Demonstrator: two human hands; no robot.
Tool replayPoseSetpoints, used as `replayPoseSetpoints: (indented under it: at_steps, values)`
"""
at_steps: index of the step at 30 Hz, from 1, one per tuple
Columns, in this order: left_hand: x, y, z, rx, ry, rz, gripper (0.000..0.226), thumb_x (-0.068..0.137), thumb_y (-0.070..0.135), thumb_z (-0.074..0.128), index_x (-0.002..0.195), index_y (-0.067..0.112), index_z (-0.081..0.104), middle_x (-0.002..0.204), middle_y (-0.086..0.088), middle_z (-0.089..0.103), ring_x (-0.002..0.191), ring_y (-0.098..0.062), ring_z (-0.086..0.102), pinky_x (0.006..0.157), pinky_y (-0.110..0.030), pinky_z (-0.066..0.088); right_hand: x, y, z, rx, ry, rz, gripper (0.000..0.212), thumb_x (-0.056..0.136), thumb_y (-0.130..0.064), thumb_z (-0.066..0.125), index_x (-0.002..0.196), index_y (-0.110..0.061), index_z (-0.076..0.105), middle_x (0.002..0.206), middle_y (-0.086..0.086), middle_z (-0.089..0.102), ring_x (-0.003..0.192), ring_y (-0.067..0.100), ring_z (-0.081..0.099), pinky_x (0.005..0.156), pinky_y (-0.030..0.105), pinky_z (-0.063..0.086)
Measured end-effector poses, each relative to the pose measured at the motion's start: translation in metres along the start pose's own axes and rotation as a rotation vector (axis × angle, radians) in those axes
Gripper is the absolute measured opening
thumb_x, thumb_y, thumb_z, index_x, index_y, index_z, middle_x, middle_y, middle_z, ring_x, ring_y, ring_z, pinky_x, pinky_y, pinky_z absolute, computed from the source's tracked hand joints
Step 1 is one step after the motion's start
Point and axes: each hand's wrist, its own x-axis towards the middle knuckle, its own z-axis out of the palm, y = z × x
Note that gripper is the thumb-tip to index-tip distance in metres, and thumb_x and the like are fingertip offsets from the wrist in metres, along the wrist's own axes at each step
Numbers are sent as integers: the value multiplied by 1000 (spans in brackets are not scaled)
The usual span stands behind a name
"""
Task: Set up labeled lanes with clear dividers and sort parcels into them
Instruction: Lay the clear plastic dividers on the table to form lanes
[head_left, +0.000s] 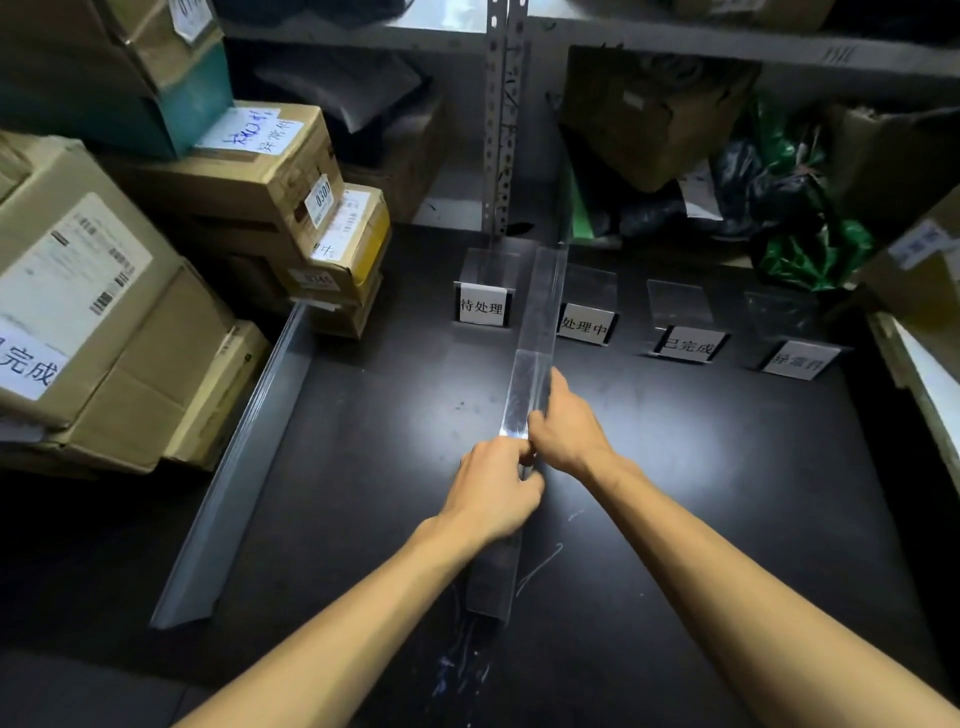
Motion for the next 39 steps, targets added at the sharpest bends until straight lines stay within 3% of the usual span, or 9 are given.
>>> replayPoseSetpoints:
  at_steps: [4,13,16,21,26,31,33,36,39]
  values:
    - [-1,2,3,-24,-29,17,14,85,21,56,90,15,67,73,-3,64,75,-30,59,61,-31,45,-3,1,-1,20,8,-6,33,93,-12,45,126,-15,43,106,14,66,92,37,61,81,45,53]
    - [-2,4,-1,-38,-100,0,27,90,34,53,114,22,58,111,4,69,99,-28,62,84,-35,48,-6,-2,2,44,22,62,32,91,-11,50,121,-8,39,108,18,63,90,38,58,74,38,45]
    - [-4,7,-7,-13,-129,-12,28,94,33,45,118,21,51,110,-3,68,100,-35,60,85,-41,49,-8,-10,0,37,57,75,38,91,-15,51,126,-4,39,123,20,58,105,39,58,80,39,44]
    - [-5,15,-32,-11,-112,-27,25,92,29,42,114,22,52,104,-1,65,99,-33,56,77,-35,43,-22,-33,-12,-71,114,-4,67,93,-22,50,153,-6,25,153,13,41,136,33,43,102,39,39]
    - [-16,8,-79,-44,10,-60,15,89,25,45,75,29,48,80,4,60,81,-28,59,63,-34,43,-34,-83,-15,-73,161,-211,45,96,-28,49,138,-14,53,138,5,60,127,25,53,96,37,44]
    - [-37,-44,-136,-168,206,-73,19,96,23,48,83,32,59,78,5,66,71,-13,61,57,-27,42,-40,-148,20,16,-19,-271,26,97,-37,49,113,-24,64,113,0,71,102,20,65,90,41,54]
    - [-47,-74,-156,-194,236,-75,21,96,16,49,89,28,64,85,4,69,79,-14,63,65,-28,47,-41,-168,44,13,-73,-278,26,97,-38,49,110,-23,65,111,2,71,101,22,65,92,45,54]
    - [-60,-118,-182,-249,321,-114,24,93,7,51,105,14,71,103,-1,72,100,-19,65,90,-36,51,-40,-191,84,-5,-149,-255,25,97,-37,48,107,-18,62,106,8,70,97,29,66,89,49,56]
    - [-71,-163,-198,-316,405,-177,26,91,2,51,97,17,71,101,-1,72,99,-17,65,91,-32,51,-37,-209,127,-20,-207,-194,25,94,-37,48,96,-14,59,95,11,72,88,34,69,84,49,58]
